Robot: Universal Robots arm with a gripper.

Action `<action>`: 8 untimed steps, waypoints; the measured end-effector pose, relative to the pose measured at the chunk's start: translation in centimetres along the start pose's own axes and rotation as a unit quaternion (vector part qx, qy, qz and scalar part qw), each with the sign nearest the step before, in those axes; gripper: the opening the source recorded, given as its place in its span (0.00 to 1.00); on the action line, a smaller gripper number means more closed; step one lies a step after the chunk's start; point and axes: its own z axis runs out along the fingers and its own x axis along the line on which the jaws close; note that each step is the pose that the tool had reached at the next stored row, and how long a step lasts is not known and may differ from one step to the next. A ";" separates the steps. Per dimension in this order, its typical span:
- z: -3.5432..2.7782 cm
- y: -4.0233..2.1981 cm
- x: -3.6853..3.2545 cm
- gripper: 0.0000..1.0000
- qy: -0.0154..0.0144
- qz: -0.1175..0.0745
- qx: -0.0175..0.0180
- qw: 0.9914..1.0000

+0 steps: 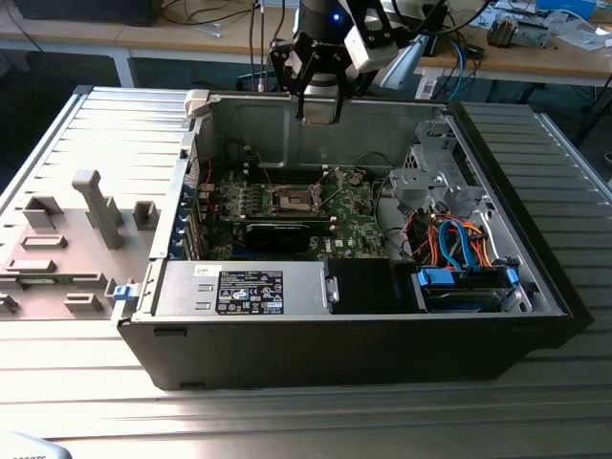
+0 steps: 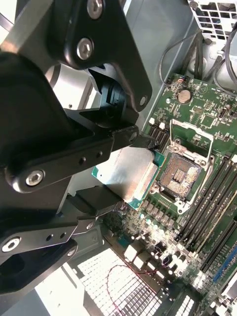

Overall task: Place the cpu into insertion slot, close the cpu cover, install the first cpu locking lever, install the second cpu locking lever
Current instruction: 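Place the cpu into insertion slot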

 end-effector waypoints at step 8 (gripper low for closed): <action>0.31 -0.03 0.02 0.55 0.000 0.000 0.000 1.000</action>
